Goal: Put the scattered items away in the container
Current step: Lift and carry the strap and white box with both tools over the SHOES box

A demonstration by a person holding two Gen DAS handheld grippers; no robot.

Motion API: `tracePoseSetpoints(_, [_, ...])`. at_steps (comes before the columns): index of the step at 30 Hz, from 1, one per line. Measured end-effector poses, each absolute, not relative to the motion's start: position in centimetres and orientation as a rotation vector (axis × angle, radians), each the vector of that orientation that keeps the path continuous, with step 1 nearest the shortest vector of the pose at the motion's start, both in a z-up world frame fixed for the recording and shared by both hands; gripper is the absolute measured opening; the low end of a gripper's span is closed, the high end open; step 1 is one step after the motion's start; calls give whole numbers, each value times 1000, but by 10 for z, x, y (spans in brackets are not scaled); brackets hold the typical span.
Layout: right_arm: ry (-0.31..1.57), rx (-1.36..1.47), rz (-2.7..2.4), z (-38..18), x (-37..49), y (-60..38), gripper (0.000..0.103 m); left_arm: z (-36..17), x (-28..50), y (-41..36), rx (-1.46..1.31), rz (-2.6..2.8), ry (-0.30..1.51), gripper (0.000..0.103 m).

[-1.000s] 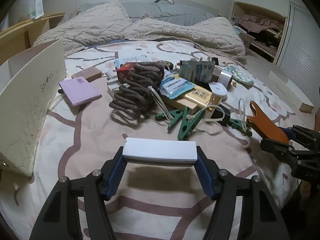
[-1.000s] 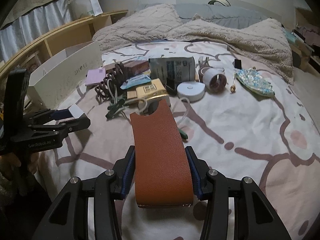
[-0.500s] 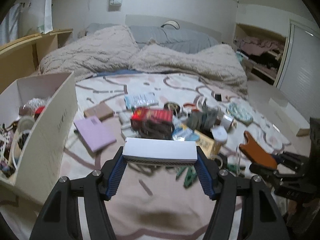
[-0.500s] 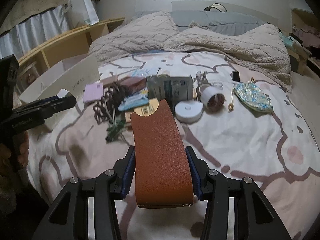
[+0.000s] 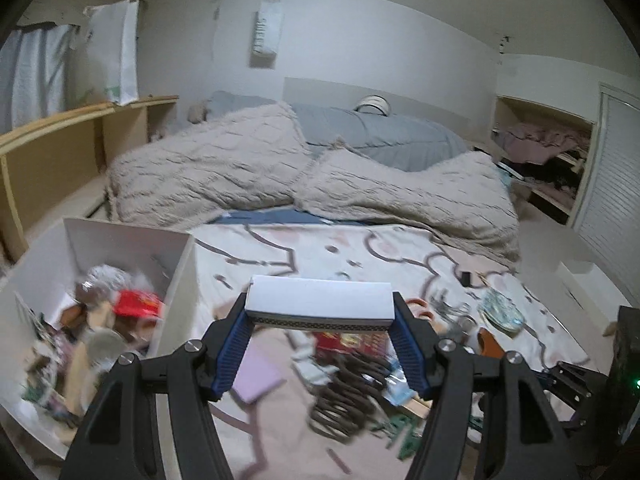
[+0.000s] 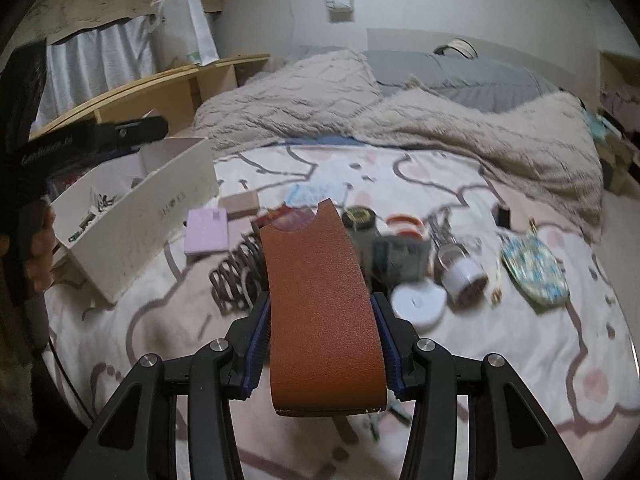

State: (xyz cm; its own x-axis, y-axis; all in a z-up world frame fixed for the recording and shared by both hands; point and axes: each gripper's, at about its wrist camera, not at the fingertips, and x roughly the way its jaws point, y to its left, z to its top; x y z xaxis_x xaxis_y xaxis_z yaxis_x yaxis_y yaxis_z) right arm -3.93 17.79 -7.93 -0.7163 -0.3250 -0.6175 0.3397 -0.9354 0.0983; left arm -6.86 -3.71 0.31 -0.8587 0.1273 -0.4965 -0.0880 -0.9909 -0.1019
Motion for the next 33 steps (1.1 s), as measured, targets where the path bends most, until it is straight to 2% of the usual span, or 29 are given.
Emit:
tracePoseSetpoints(8, [37,841,-2577,-55,-61,130,49,11,-69,-91,-786,3029,-160,66])
tracePoseSetpoints(18, [45,795,-2489,-36,-86,61,49,-13,-65,-161,-917,3138,-256,66])
tracePoseSetpoints(33, [48,780,-2383,-20,-106,-12,49,-21,-50,-218,-970,3241,-289,66])
